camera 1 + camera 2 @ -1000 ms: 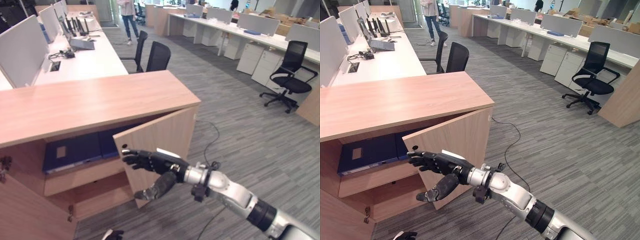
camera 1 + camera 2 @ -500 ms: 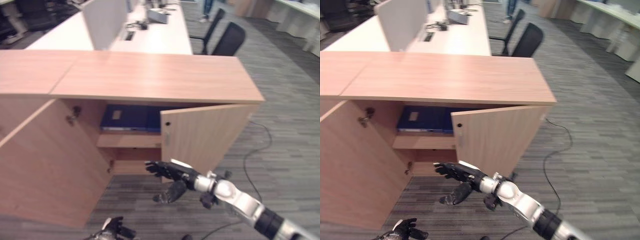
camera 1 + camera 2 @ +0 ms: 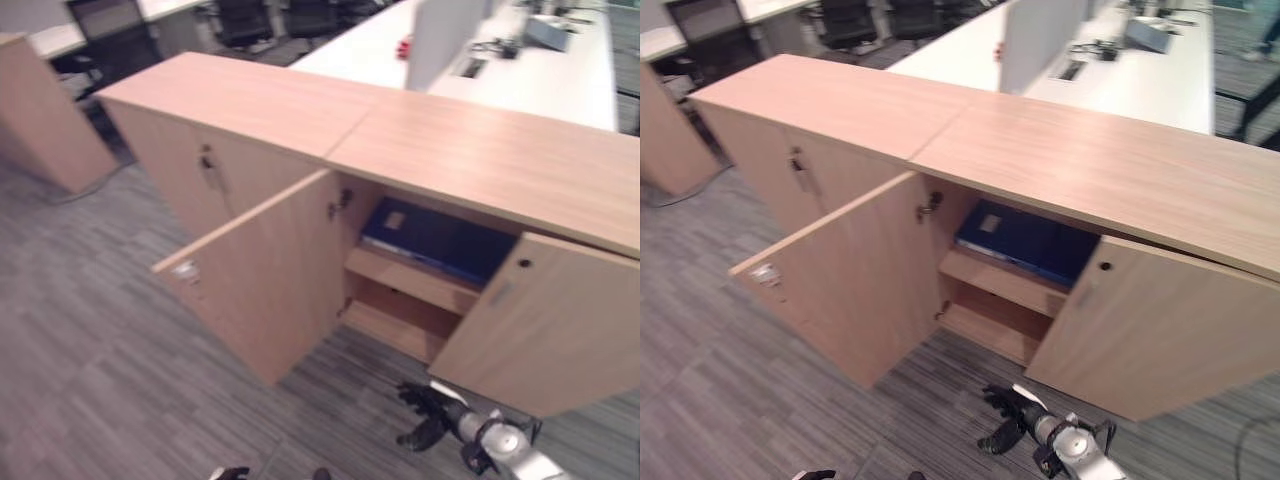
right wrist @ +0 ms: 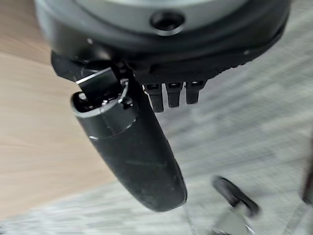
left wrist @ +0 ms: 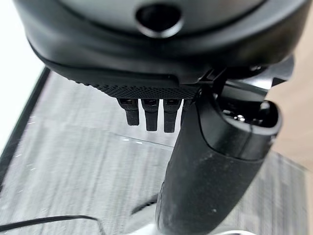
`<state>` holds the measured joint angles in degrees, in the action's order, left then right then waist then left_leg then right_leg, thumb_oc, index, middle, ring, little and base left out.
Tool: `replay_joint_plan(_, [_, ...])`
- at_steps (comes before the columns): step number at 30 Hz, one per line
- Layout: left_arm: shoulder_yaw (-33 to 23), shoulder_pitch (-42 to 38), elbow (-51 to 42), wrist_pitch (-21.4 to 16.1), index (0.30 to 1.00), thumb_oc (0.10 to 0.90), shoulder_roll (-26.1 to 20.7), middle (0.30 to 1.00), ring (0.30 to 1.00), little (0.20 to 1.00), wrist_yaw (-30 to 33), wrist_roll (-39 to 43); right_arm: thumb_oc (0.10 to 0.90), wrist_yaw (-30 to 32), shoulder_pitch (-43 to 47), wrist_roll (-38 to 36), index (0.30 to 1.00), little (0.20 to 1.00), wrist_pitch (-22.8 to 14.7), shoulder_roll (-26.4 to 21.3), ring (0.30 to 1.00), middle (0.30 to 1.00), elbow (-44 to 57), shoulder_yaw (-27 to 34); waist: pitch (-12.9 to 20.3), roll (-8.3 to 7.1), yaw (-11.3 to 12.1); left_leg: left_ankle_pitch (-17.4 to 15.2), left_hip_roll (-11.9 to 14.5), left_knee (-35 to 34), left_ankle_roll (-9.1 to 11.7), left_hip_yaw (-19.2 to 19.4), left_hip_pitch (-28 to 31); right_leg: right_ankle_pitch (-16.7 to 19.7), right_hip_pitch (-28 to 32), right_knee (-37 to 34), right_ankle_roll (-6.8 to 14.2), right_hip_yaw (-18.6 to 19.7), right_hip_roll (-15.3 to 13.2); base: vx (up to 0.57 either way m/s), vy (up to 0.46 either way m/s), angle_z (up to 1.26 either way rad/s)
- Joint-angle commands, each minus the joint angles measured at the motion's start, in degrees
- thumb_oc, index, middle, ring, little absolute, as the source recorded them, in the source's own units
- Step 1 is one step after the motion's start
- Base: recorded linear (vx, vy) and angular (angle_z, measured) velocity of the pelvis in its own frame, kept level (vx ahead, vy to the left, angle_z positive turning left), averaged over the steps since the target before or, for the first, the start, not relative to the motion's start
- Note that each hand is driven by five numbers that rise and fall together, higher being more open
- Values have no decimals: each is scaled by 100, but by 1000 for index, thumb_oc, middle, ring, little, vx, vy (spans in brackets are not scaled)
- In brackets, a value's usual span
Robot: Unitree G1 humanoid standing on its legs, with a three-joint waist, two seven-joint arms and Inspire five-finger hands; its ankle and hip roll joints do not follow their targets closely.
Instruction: Put the empty folder in the office cabinet
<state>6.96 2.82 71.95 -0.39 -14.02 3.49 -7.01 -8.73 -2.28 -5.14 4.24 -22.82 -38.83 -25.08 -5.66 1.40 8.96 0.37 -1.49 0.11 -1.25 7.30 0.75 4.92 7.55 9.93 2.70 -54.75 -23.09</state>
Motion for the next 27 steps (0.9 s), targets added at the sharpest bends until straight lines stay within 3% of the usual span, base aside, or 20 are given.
replay_joint_plan(1, [-161,-115,423,-57,900,800,5,900,900,900,180,330,800,319,262,-49,900,900,-251,241,900,900,24,202,75,-33,81,-431,83,-511,164,-30,147,-136,-282,-266,744,65,-74,4,46,69])
replay_joint_plan(6, [-945,-69,378,-80,900,800,-132,900,900,900,364,1321,800,565,50,-331,900,900,-162,848,900,900,-1134,539,194,-151,376,-395,-99,-511,100,-357,55,-32,-95,-323,857,-203,-140,10,44,49])
replay_joint_plan(8, [-1740,65,332,-189,900,800,-1173,900,900,900,391,1677,800,651,45,-601,900,900,-166,922,900,900,-1948,963,294,-71,524,-391,-170,-511,72,-462,50,27,-33,-344,905,-260,-162,41,76,25])
replay_joint_plan(11, [-1714,-175,145,-332,900,800,-1395,900,900,900,679,1632,800,799,41,-657,900,900,-271,1057,900,900,-2175,1065,299,-94,476,-410,-194,-511,71,-424,102,70,-35,-363,932,-170,-164,22,24,7])
replay_joint_plan(13, [-1774,-274,-627,-520,900,800,-1724,900,900,900,892,1684,800,970,63,-720,900,900,-291,1054,900,900,-2772,1417,320,-88,447,-457,-228,-511,44,-401,140,133,-19,-395,979,-135,-168,15,9,-18])
replay_joint_plan(16, [-1764,-409,-1062,-547,900,800,-1978,900,900,900,870,1749,800,957,93,-714,900,900,-266,1040,900,900,-3078,1546,338,-71,409,-474,-232,-511,38,-363,157,168,-8,-435,1010,-126,-158,5,5,-4])
replay_joint_plan(17, [-1800,-629,-1226,-594,900,800,-2315,900,900,900,786,1885,800,895,73,-704,900,900,-235,982,900,900,-3299,1624,367,-50,319,-490,-231,-511,42,-297,187,210,-1,-467,1049,-97,-152,19,7,-6])
replay_joint_plan(21, [-1720,-1168,-1337,-621,900,800,-2782,900,900,900,608,2080,800,750,51,-753,900,900,-197,881,900,900,-3583,1779,403,0,127,-546,-234,-511,39,-134,273,296,-9,-520,1096,14,-153,29,21,-20])
replay_joint_plan(27, [-1372,-1772,-1709,-594,900,800,-3222,900,900,900,571,1766,800,639,-20,-826,900,900,-172,735,900,900,-3815,2034,423,58,-118,-610,-238,-511,45,66,350,384,-21,-582,1144,123,-137,24,16,-25])
